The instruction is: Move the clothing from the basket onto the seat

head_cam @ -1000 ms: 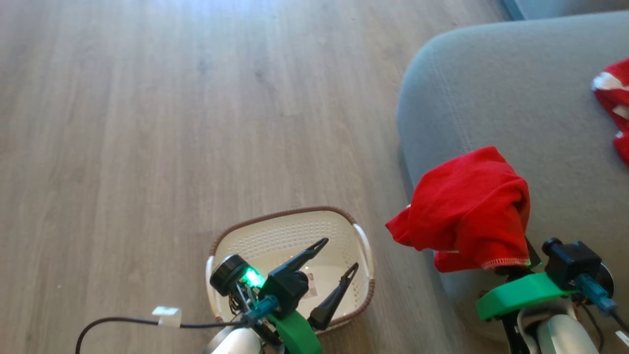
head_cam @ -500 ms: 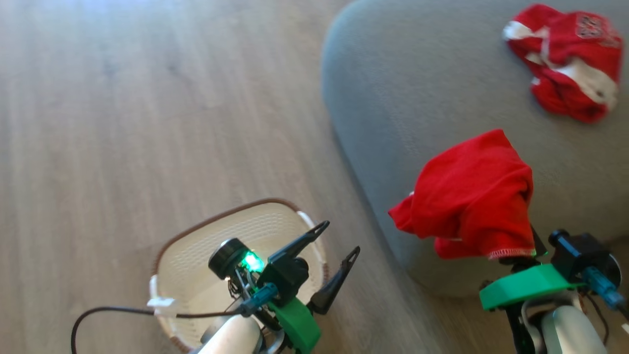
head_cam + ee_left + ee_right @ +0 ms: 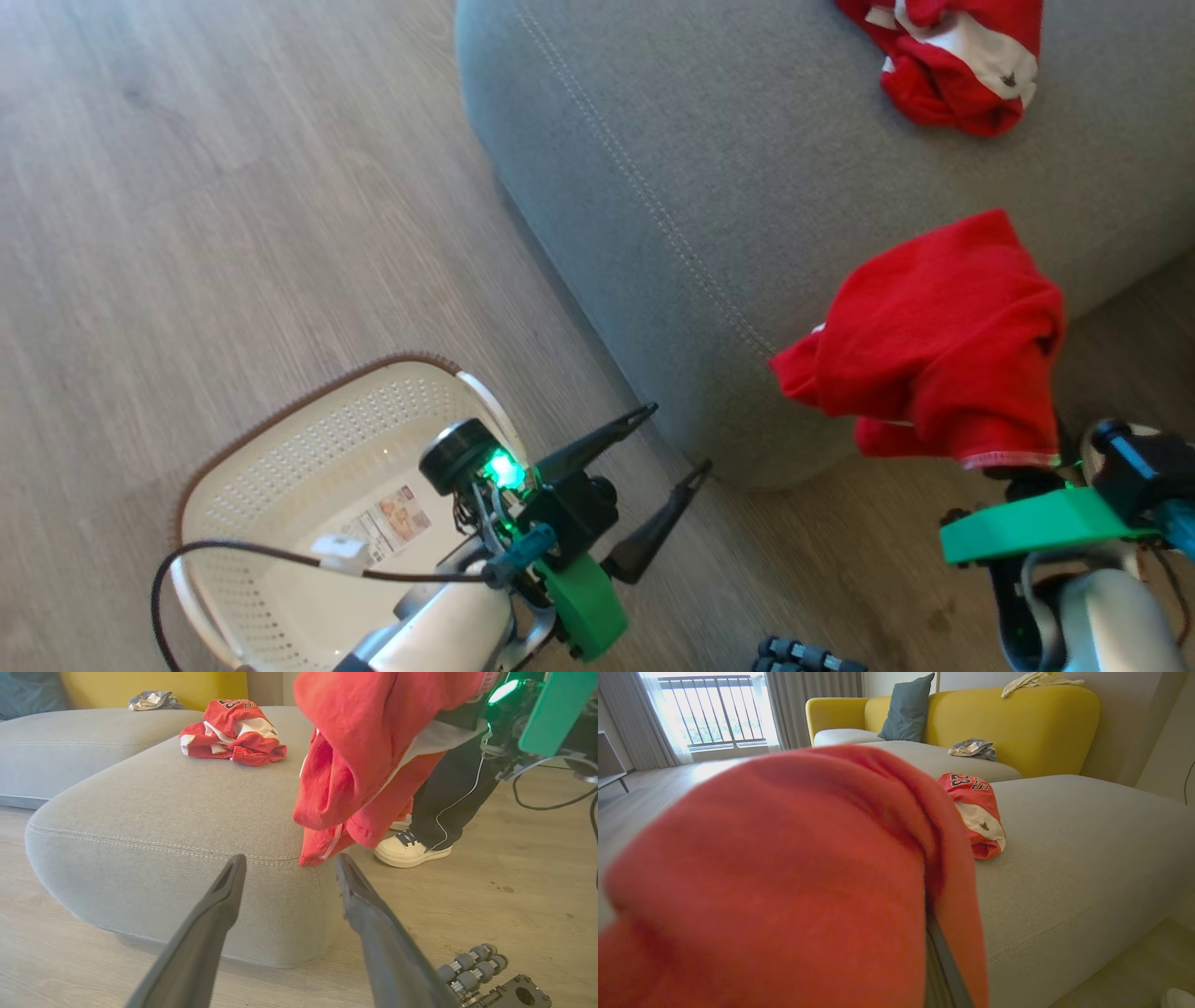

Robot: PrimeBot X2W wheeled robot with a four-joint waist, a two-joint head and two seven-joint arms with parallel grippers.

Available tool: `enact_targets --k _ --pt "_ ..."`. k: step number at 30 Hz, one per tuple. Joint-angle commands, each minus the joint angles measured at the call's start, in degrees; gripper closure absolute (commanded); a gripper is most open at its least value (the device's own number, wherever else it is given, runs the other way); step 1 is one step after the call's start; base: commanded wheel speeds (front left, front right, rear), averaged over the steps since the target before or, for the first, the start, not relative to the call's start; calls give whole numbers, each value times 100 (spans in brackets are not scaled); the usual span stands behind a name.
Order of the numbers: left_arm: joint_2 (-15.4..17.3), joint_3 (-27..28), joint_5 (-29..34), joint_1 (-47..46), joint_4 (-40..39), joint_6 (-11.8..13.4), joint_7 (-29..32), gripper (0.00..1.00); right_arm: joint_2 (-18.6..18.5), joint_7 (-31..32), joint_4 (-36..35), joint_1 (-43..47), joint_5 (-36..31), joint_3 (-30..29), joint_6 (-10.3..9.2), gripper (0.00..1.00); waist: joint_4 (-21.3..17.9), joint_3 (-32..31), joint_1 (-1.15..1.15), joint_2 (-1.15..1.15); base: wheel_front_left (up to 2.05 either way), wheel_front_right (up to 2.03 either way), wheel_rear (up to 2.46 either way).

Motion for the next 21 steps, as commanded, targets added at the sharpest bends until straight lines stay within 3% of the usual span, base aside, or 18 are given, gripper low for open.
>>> enact_targets --k 1,11,21 --pt "39 55 -47 -237 -136 -7 -55 0 0 -55 -261 -71 -10 24 -1 100 -76 84 0 0 0 0 0" --pt "131 -335 -236 -469 -20 -7 -55 0 20 -55 -416 125 224 -219 -1 100 -161 154 0 0 0 0 0" --pt "202 -383 -261 -513 -20 -7 -55 0 21 -55 -470 154 342 -305 -1 100 -187 273 0 0 0 0 0"
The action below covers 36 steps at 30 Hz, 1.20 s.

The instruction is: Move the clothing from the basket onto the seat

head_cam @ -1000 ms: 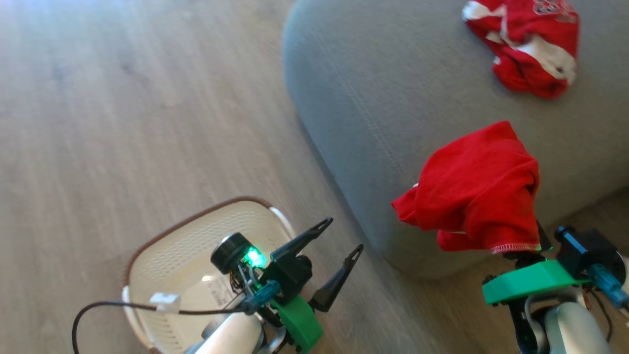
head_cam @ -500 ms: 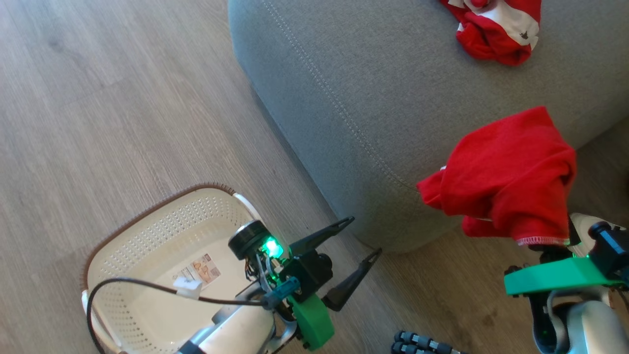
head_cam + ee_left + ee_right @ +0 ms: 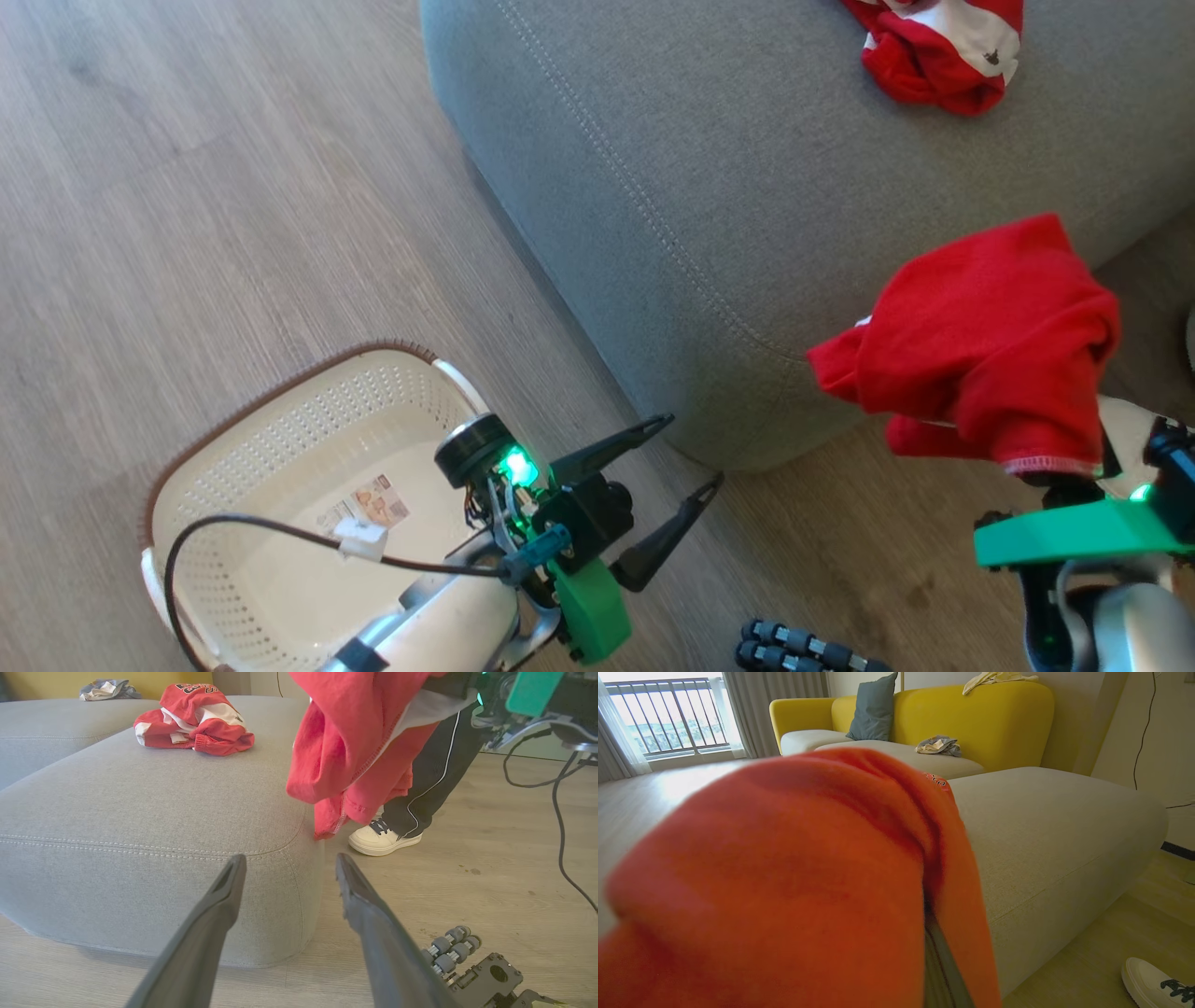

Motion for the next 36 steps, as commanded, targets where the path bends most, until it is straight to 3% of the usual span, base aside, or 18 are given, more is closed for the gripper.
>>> enact_targets --k 1,8,16,21,27,36 --pt "44 115 -30 -174 -178 -7 -55 0 -43 -55 -270 -42 67 32 -1 100 -11 65 0 0 0 0 0" --pt "179 -37 -29 -359 -194 -7 -55 0 -43 -55 -658 -252 125 -206 -1 100 -29 463 0 0 0 0 0" --pt "572 -120 45 -476 -266 -7 -55 0 -54 -55 -1109 -1034 -472 -498 -1 100 -48 1006 0 0 0 0 0" --pt "839 -57 111 -449 -324 -7 -55 0 -375 -55 -1194 -1807 -635 -630 -1 100 -53 1367 0 0 0 0 0" --pt "1151 -140 260 -429 -411 -7 -55 0 -825 -55 -933 -2908 -682 -734 -1 100 -28 1750 0 0 0 0 0" --pt "1407 15 393 -396 -591 4 -55 0 -1391 -55 55 -4381 -625 -475 -1 100 36 2195 0 0 0 0 0"
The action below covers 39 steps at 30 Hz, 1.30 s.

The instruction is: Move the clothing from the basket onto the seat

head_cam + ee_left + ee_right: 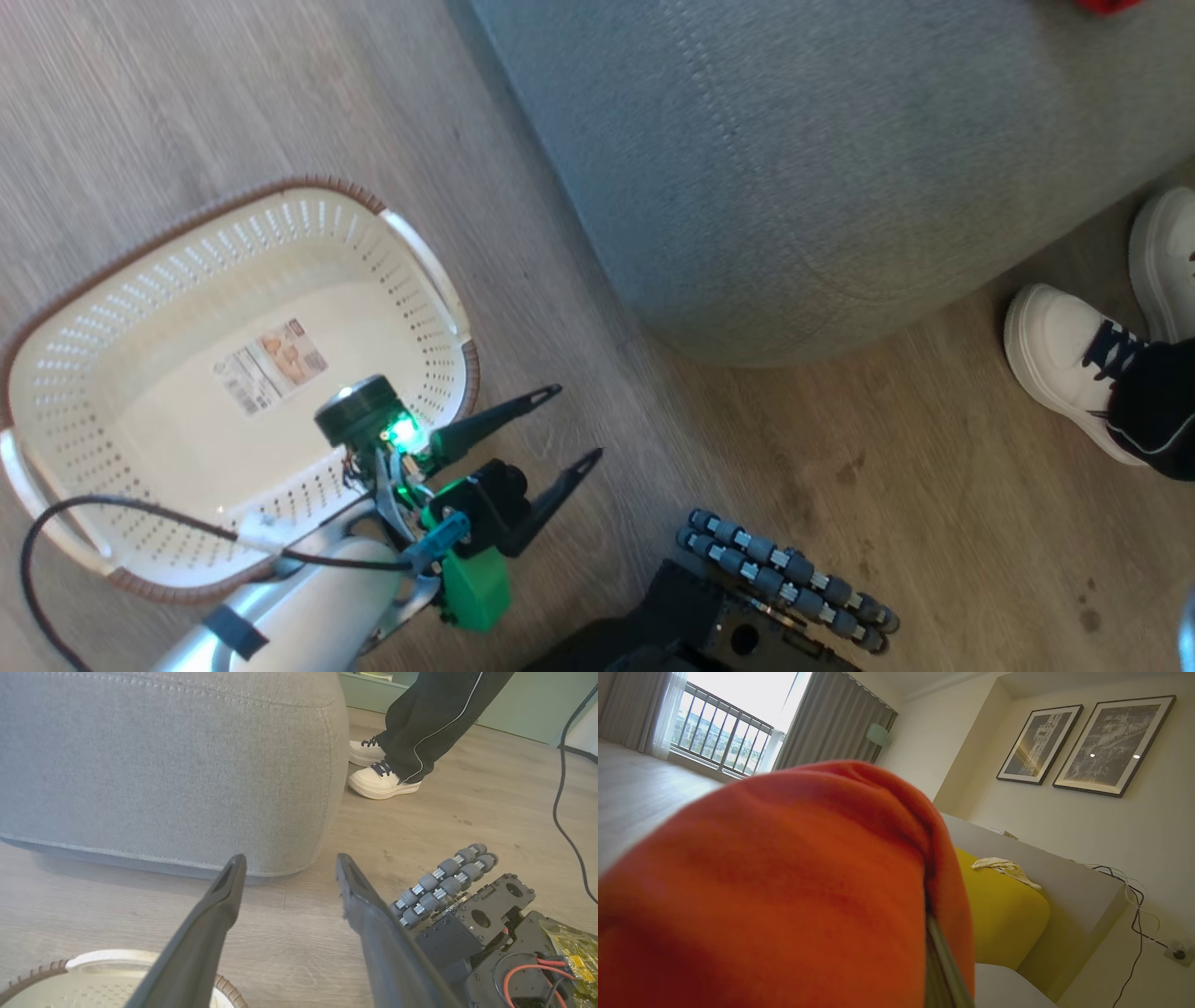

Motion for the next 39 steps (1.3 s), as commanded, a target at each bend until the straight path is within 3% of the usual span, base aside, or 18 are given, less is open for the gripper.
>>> enact_targets --k 1,7,17,30,39 --pt "55 175 51 -46 -212 9 -55 0 -213 -36 -97 -125 31 27 -2 100 51 107 -1 0 0 0 0" --pt "160 161 149 -101 -305 7 -55 0 -566 -36 1162 -955 -436 -312 -2 100 312 363 -1 0 0 0 0" --pt "250 295 164 -115 -415 54 -55 0 -636 -36 3478 -1934 -653 -969 -2 100 590 725 -1 0 0 0 0" --pt "215 290 196 -248 -401 45 -55 0 -479 318 5343 -2882 -1838 -1386 -2 100 847 1076 -1 0 0 0 0" --pt "119 326 168 -315 -376 47 -55 0 -437 524 6066 -2883 -2077 -1711 -2 100 931 1026 -1 0 0 0 0"
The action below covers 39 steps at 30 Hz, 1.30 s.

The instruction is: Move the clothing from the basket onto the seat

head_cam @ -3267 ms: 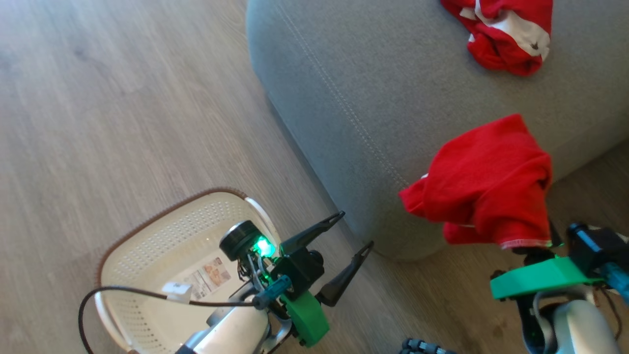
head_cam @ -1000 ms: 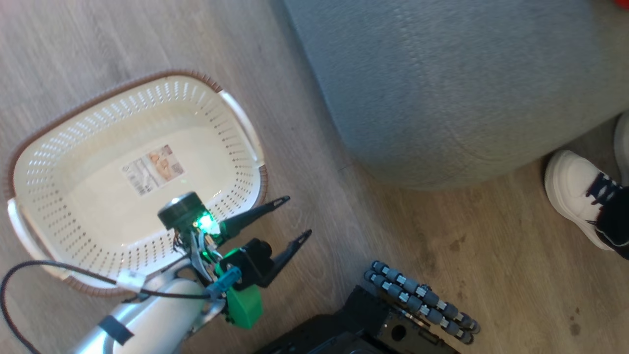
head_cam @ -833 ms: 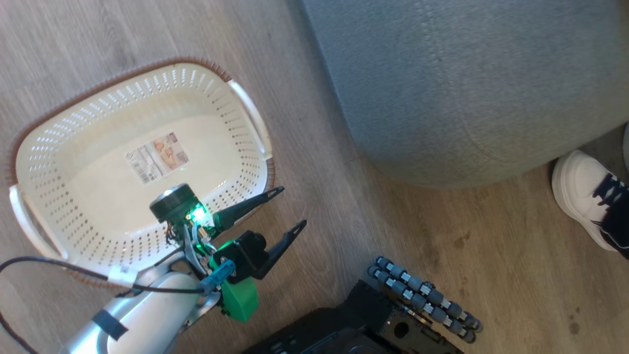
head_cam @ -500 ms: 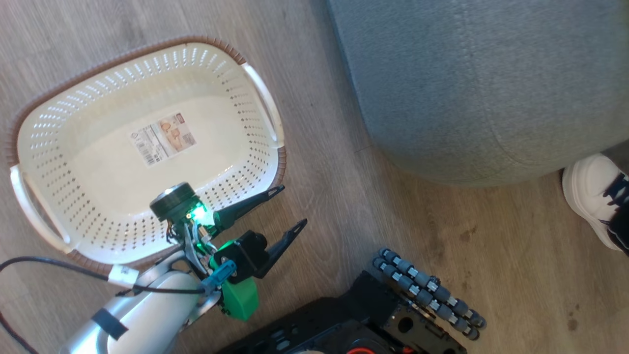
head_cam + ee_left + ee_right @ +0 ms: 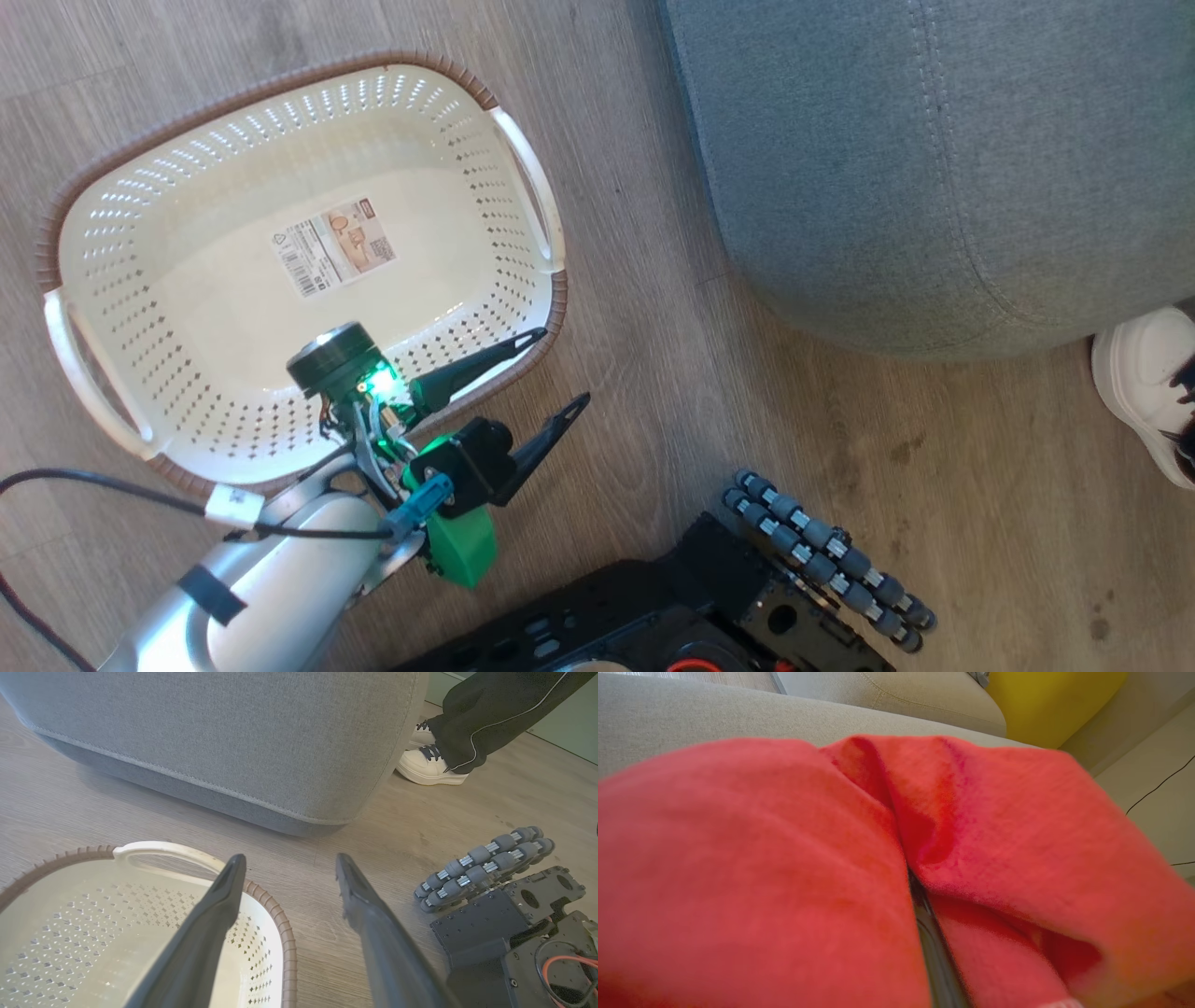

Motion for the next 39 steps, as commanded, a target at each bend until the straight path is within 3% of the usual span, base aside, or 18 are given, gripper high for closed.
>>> enact_targets --k 1,8,9,10,25,39 --pt "-39 175 -1 24 -172 15 -55 0 -130 54 -9 15 -32 -35 -2 100 0 -36 0 0 0 0 0" --pt "-50 231 -21 68 -145 20 -55 0 -190 -47 202 21 -67 -102 -2 100 -39 -185 0 0 0 0 0" --pt "-62 227 -19 74 -139 20 -55 0 -212 -70 201 31 -104 -108 -2 56 -40 -217 0 0 0 0 0" --pt "-79 218 -16 78 -135 19 -55 0 -232 -84 211 37 -134 -119 -2 0 -36 -252 0 0 0 0 0" --pt "-703 16 -127 167 79 -11 -55 0 -521 101 537 376 -545 82 -2 0 93 -1266 0 0 0 0 0" --pt "-1289 379 -345 678 255 -25 -55 0 -541 -148 746 923 -284 698 -2 0 88 -2492 0 0 0 0 0"
